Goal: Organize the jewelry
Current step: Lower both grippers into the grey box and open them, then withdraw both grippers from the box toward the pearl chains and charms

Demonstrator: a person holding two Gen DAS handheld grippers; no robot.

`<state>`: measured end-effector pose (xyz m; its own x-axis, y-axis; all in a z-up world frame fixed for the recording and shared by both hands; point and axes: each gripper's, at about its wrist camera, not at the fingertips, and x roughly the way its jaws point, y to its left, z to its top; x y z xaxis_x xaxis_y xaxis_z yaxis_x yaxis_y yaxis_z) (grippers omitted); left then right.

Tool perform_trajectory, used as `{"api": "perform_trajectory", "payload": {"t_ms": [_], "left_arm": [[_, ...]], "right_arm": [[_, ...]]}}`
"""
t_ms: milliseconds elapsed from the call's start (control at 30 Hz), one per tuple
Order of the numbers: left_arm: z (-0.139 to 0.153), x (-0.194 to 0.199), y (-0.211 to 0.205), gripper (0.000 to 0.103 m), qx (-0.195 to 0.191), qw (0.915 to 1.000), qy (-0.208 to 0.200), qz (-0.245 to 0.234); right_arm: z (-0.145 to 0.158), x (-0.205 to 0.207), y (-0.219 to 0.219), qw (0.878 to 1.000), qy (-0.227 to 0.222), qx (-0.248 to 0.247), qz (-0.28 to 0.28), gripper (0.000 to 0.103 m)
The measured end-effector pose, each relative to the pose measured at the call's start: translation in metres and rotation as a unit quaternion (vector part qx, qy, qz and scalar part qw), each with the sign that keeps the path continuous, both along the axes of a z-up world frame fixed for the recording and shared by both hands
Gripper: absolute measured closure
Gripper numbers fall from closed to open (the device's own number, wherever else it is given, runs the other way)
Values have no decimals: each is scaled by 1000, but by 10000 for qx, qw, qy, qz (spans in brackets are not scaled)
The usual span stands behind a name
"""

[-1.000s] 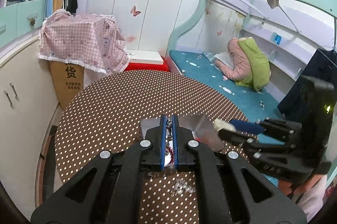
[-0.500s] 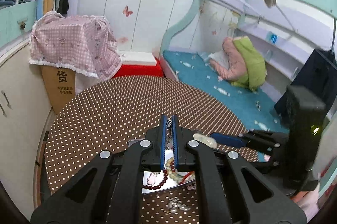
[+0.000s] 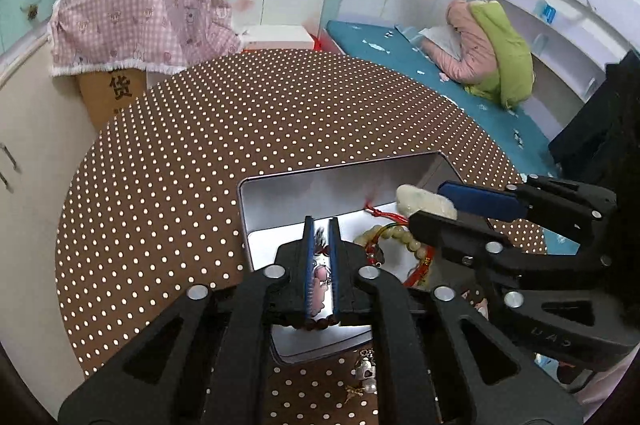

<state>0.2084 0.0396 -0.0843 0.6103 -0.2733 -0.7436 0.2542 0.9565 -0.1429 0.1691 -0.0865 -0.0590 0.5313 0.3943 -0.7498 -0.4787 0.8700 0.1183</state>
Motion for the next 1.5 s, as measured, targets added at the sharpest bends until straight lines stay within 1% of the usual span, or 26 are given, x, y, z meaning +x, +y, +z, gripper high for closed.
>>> {"api": "perform_trajectory", "payload": {"t_ms": [67,133,233,267,300,500,600,767,867,933,967,1033,1067,1100,1133,1200,1267,1333,1433,1500], "left_arm": [[2,0,-1,73,67,10000,-51,28],[3,0,-2,71,140,9999,-33,0],[4,-1,-3,64,276,9996,2,22],[6,-2,-4,54,389,9992,-25,91],[8,-3,-4,53,501,9986,-54,172],[12,-6,-1,52,622,9978,111,191],[14,-11,2,49,556,9978,213,302],[19,-15,10,42,274,9980,388,416],[25,-19,13,38,144,9980,453,428],[28,-24,12,30,144,9979,417,484],[31,-27,14,23,189,9975,373,565],[39,-37,17,20,150,9977,172,638],[41,-40,17,15,144,9976,124,670],[46,-47,18,12,212,9968,75,767],[49,-52,18,12,241,9966,35,789],[55,-64,19,11,284,9964,-141,788],[59,-76,19,11,402,9952,-267,846],[60,-94,17,9,424,9949,-366,835],[55,-114,16,9,468,9939,-418,910],[46,-126,16,9,463,9932,-402,985]], "right_arm": [[-2,0,1,10000,21,-37,-3,70],[-1,-1,-1,10000,5,-35,3,70],[0,-4,-4,9999,-36,-123,-42,70],[1,-4,-4,9999,-43,-135,-46,71],[2,-5,-6,9999,-26,-98,-49,70],[2,-7,-5,9999,-14,-108,0,70],[3,-10,-5,10000,-9,-37,54,71],[9,-12,-10,9999,-19,138,25,69],[16,-15,-18,9997,-82,159,-180,58],[19,-17,-23,9992,-109,187,-323,47],[21,-19,-27,9988,-130,200,-432,43],[24,-22,-33,9978,-145,254,-603,26],[25,-24,-35,9970,-170,287,-696,23],[27,-27,-37,9961,-209,338,-791,17],[29,-31,-40,9949,-261,367,-904,13],[32,-38,-43,9927,-377,374,-1078,10],[35,-47,-46,9911,-525,425,-1147,9],[37,-58,-48,9890,-671,443,-1239,8],[36,-72,-50,9852,-802,475,-1439,8],[35,-80,-55,9831,-789,686,-1506,8]]}}
